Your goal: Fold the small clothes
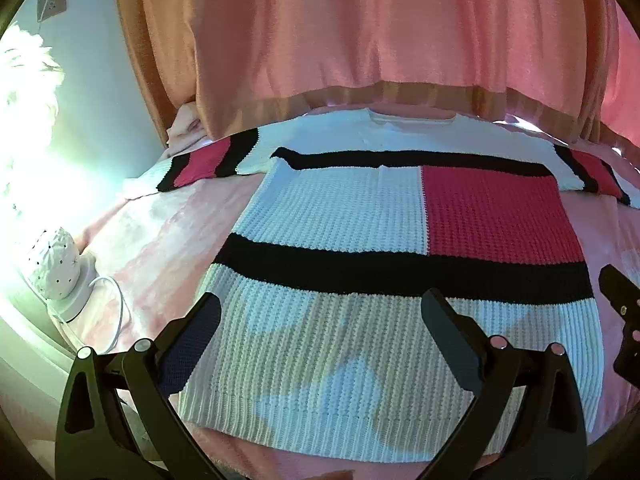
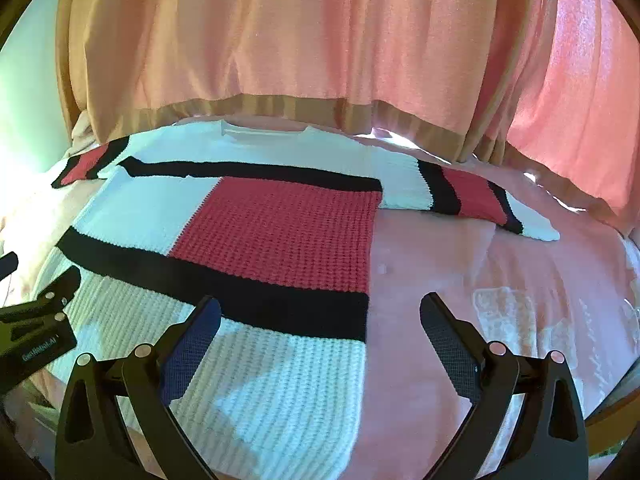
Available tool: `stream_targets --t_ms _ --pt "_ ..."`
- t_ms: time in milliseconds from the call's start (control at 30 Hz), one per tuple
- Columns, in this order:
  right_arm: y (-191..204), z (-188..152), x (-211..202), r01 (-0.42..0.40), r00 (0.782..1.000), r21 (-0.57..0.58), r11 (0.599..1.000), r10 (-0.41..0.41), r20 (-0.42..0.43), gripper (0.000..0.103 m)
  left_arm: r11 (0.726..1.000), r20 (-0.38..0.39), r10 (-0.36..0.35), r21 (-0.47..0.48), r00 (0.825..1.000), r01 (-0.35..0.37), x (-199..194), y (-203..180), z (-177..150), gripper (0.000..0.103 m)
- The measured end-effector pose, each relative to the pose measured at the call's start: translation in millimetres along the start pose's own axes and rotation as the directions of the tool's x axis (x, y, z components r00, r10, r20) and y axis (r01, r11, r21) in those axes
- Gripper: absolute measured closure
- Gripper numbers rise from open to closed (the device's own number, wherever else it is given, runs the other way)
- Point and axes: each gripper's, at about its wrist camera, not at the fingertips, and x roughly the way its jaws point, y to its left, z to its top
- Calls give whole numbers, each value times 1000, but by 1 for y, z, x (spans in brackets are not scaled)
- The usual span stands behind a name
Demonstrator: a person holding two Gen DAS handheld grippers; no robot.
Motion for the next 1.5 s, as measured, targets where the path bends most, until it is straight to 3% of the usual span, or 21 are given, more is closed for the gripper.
stream_targets --t_ms 1500 --pt "20 1 2 -21 1000 31 999 22 -9 5 1000 12 9 -9 1000 -9 -1 -1 3 5"
